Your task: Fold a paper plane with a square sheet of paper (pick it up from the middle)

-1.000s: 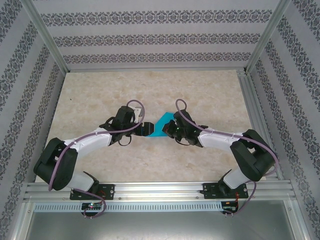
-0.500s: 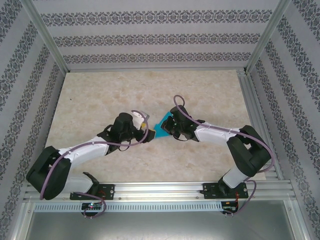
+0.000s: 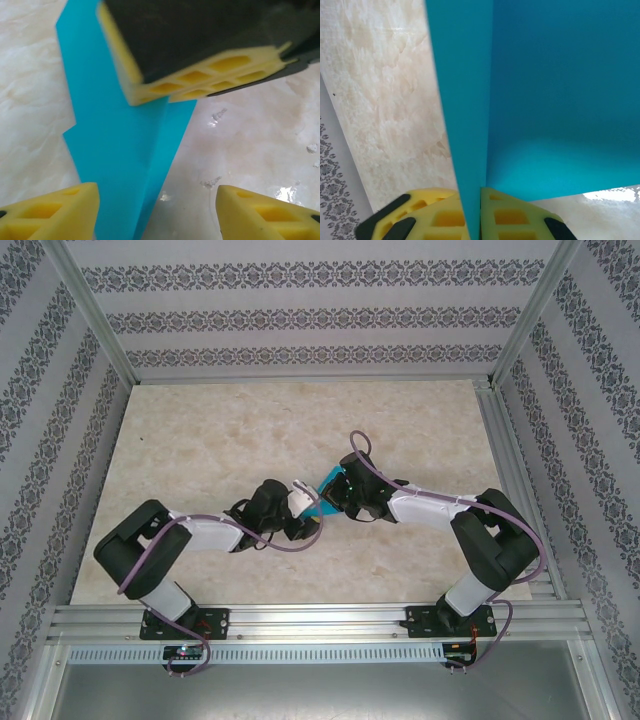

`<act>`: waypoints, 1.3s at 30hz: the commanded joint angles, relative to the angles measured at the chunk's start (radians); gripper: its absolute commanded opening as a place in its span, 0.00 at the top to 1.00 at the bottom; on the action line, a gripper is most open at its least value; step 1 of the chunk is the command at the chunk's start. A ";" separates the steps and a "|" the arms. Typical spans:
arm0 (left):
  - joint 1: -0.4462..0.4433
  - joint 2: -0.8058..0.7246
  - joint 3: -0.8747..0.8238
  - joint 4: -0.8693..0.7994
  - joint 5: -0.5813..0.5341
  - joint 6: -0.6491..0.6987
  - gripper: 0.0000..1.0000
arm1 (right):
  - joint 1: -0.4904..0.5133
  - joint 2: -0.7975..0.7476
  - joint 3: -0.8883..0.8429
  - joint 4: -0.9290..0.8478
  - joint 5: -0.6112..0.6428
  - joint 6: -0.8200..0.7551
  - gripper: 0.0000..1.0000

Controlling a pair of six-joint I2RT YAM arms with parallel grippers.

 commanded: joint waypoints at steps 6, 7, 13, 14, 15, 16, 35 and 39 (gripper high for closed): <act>-0.031 0.082 -0.017 0.239 -0.092 0.089 0.55 | -0.022 -0.004 0.002 0.008 -0.034 0.035 0.92; -0.031 0.085 -0.021 0.252 -0.098 0.089 0.56 | -0.025 -0.005 0.002 0.008 -0.035 0.036 0.92; -0.033 0.089 -0.026 0.284 -0.110 0.092 0.68 | -0.033 -0.005 -0.002 0.015 -0.051 0.043 0.91; -0.032 0.090 -0.025 0.283 -0.108 0.093 0.70 | -0.034 -0.004 -0.003 0.017 -0.054 0.042 0.90; -0.033 0.092 -0.024 0.280 -0.102 0.094 0.74 | -0.036 -0.005 -0.004 0.018 -0.056 0.043 0.87; -0.033 0.093 -0.023 0.275 -0.093 0.093 0.77 | -0.036 -0.005 -0.005 0.017 -0.058 0.038 0.84; -0.030 0.119 0.068 0.062 0.022 -0.114 0.89 | -0.139 -0.183 -0.155 0.098 -0.119 -0.281 0.40; -0.018 0.127 0.142 -0.073 0.079 -0.247 0.90 | -0.149 -0.201 -0.194 0.120 -0.114 -0.333 0.40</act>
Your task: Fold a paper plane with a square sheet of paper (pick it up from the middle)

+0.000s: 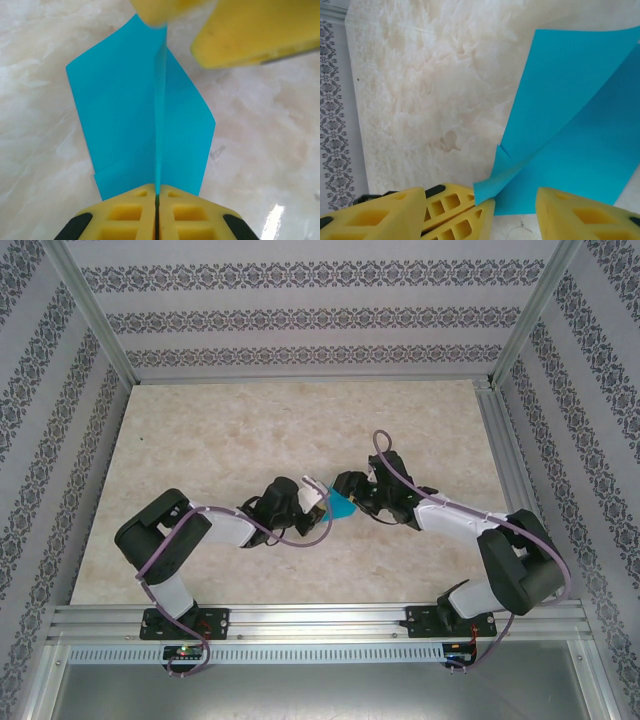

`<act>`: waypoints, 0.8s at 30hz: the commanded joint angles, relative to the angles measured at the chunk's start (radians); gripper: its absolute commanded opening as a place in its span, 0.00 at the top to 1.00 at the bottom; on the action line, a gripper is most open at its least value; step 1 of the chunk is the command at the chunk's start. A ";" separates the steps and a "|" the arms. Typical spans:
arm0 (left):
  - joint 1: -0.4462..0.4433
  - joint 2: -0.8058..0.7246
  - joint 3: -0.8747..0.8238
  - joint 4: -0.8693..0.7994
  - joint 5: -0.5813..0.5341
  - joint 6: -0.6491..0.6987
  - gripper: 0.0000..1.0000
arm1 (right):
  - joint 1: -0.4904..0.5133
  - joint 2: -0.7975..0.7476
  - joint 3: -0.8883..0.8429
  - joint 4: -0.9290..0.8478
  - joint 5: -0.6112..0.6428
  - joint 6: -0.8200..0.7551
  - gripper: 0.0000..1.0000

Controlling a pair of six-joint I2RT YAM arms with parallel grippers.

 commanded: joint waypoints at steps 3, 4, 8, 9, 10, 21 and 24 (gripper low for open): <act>0.012 0.008 0.061 -0.155 0.086 -0.229 0.91 | -0.017 -0.026 -0.058 0.061 -0.010 -0.099 0.41; 0.014 0.009 0.066 -0.163 0.092 -0.258 0.91 | -0.018 -0.027 -0.062 0.061 -0.007 -0.105 0.41; 0.020 0.023 0.080 -0.182 0.113 -0.339 0.91 | -0.018 -0.012 -0.063 0.066 -0.006 -0.120 0.44; 0.023 0.024 0.079 -0.181 0.114 -0.355 0.91 | -0.018 -0.004 -0.062 0.070 -0.007 -0.121 0.45; 0.025 0.021 0.077 -0.181 0.108 -0.376 0.91 | -0.017 0.003 -0.062 0.076 -0.006 -0.120 0.46; 0.074 0.017 0.037 -0.123 0.130 -0.570 0.92 | 0.002 0.103 0.009 0.043 -0.030 -0.110 0.54; 0.082 0.026 0.038 -0.120 0.147 -0.598 0.92 | 0.015 0.136 0.042 0.021 -0.022 -0.098 0.56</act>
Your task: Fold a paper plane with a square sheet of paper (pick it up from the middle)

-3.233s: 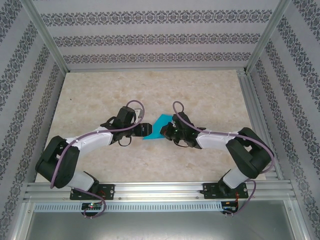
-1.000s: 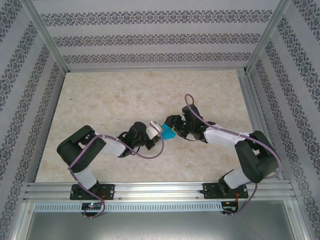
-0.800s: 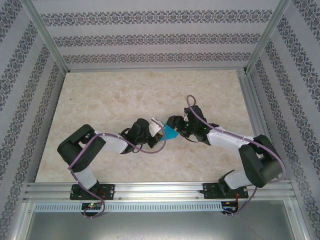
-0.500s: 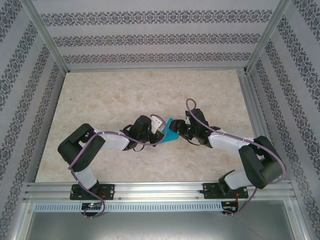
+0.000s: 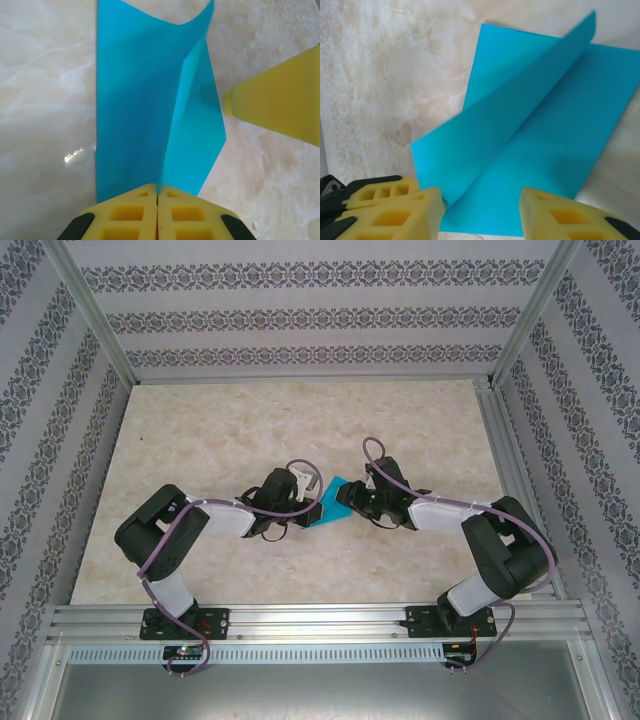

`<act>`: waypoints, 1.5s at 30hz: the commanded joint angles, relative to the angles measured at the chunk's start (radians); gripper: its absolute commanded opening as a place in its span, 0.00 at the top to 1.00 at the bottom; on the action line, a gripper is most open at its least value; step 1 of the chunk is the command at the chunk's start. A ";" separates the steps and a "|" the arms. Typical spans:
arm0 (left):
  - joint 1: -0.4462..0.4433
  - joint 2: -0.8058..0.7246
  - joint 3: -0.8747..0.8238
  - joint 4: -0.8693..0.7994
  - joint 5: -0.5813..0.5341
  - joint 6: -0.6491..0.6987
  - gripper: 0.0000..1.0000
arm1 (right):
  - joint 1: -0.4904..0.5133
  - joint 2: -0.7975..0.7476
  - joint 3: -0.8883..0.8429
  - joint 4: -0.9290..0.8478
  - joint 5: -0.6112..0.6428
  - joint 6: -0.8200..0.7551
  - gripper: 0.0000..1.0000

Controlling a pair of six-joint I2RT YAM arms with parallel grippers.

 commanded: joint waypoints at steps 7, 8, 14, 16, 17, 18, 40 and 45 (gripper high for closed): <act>0.034 0.023 -0.019 0.056 0.067 -0.127 0.91 | 0.034 0.088 0.102 -0.020 -0.020 0.014 0.56; 0.036 0.020 -0.023 0.059 0.067 -0.135 0.91 | 0.034 0.095 0.107 -0.025 -0.020 0.017 0.56; 0.053 0.010 -0.039 0.083 0.082 -0.166 0.91 | 0.036 0.102 0.113 -0.047 -0.002 0.028 0.59; 0.055 0.012 -0.039 0.088 0.087 -0.173 0.91 | 0.037 0.104 0.112 -0.048 0.002 0.029 0.58; 0.056 0.013 -0.039 0.090 0.090 -0.176 0.90 | 0.039 0.108 0.114 -0.051 0.005 0.031 0.59; 0.056 0.016 -0.040 0.090 0.091 -0.181 0.90 | 0.038 0.114 0.119 -0.058 0.006 0.034 0.59; 0.084 -0.005 -0.049 0.133 0.157 -0.093 0.71 | 0.049 0.200 0.166 -0.169 0.084 0.083 0.45; 0.090 -0.019 -0.027 0.140 0.154 0.010 0.61 | 0.048 0.208 0.169 -0.186 0.087 0.086 0.45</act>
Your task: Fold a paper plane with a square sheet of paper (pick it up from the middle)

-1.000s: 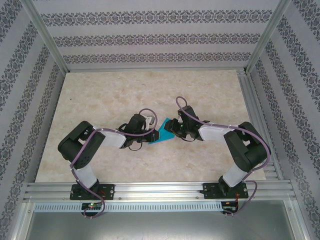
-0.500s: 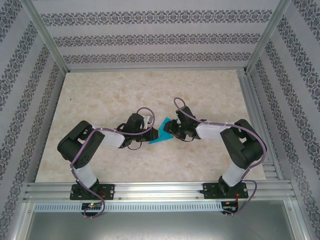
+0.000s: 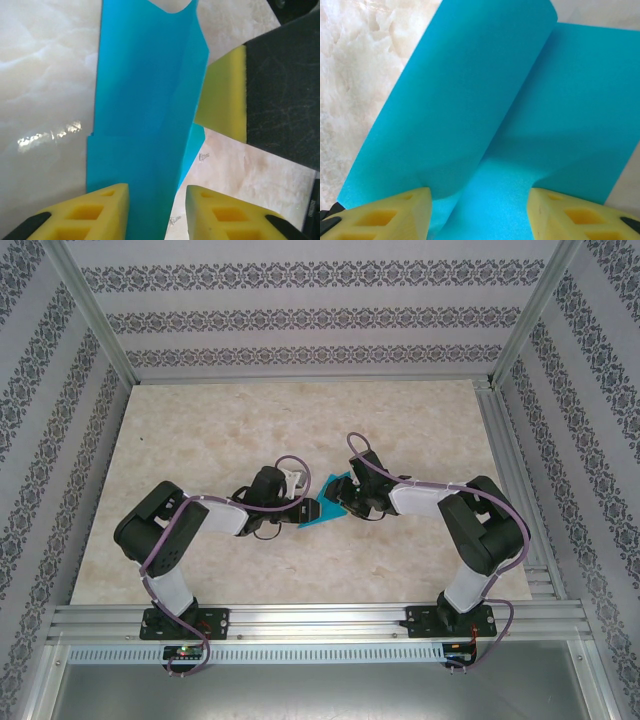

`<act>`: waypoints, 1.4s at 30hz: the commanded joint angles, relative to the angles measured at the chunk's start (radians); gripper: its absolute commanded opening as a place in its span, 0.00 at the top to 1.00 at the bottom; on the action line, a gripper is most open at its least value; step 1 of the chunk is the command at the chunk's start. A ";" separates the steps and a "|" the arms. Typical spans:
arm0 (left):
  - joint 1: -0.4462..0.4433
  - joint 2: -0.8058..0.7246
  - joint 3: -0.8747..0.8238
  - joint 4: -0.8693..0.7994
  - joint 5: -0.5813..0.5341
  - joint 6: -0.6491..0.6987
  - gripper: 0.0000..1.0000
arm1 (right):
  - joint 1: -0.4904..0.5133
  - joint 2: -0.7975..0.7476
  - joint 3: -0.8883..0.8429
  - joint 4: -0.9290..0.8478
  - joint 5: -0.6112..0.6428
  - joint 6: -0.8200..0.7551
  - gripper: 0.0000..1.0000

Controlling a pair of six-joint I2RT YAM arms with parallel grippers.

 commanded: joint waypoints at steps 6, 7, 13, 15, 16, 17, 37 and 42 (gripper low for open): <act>0.013 -0.005 0.027 0.111 0.013 0.187 0.61 | 0.007 0.046 0.005 -0.065 0.047 0.024 0.44; 0.013 0.003 0.031 0.123 0.025 0.188 0.61 | 0.007 0.046 0.007 -0.067 0.045 0.024 0.44; 0.014 0.032 0.041 0.151 0.054 0.179 0.76 | 0.006 0.038 0.001 -0.055 0.037 0.025 0.44; 0.016 0.033 0.046 0.124 0.041 0.176 0.82 | 0.004 0.018 -0.018 0.005 0.013 0.026 0.44; 0.019 0.036 0.046 0.117 0.036 0.172 0.85 | 0.004 0.005 -0.029 0.044 0.001 0.024 0.44; 0.024 0.036 0.046 0.114 0.034 0.162 0.87 | 0.004 -0.013 -0.041 0.078 -0.010 0.020 0.44; 0.065 0.063 0.023 0.168 0.068 -0.128 0.91 | 0.000 -0.038 -0.073 0.202 -0.059 0.004 0.45; 0.074 0.087 0.019 0.187 0.077 -0.186 0.91 | 0.000 -0.008 -0.062 0.208 -0.064 -0.003 0.46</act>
